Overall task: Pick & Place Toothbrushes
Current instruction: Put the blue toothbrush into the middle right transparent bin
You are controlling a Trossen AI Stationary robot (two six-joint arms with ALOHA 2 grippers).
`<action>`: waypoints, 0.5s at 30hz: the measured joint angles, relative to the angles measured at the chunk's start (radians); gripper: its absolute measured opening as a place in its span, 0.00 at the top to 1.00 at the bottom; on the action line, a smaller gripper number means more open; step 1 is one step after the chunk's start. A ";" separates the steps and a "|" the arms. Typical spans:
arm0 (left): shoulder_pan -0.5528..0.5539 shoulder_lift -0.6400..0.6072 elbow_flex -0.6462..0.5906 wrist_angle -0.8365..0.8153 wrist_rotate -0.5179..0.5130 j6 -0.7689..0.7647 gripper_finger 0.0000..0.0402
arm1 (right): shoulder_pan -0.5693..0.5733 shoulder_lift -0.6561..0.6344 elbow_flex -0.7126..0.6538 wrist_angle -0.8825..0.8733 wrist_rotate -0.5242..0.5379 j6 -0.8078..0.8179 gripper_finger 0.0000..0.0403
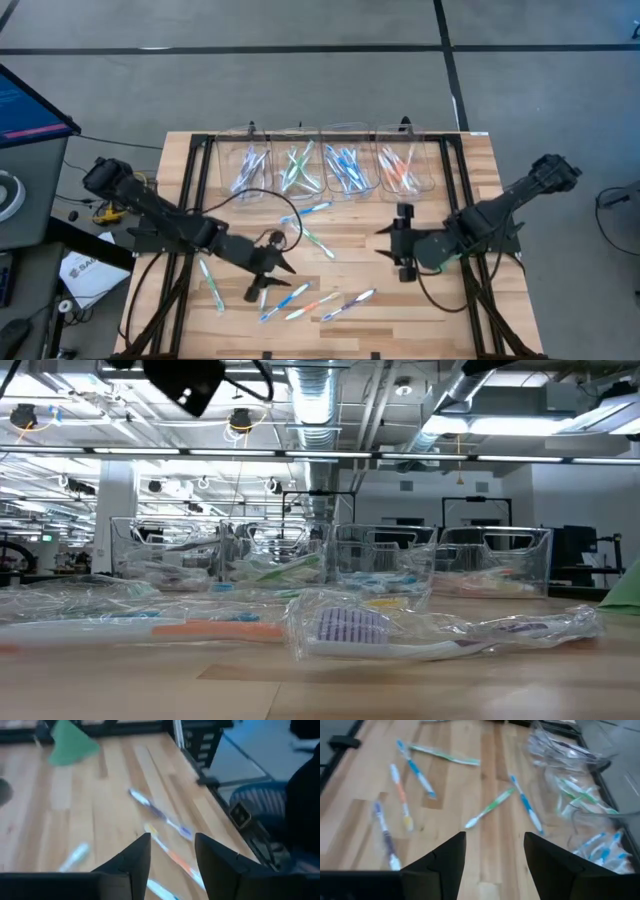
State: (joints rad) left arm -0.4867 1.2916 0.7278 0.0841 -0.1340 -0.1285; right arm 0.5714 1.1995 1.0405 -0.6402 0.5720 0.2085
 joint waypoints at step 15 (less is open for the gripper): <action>-0.131 0.376 -0.004 0.210 -0.155 -0.358 0.53 | 0.144 0.139 -0.001 0.023 -0.016 0.158 0.52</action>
State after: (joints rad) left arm -0.6174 1.6675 0.7235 0.2946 -0.2888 -0.4864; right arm 0.7151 1.3390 1.0391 -0.6176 0.5564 0.3660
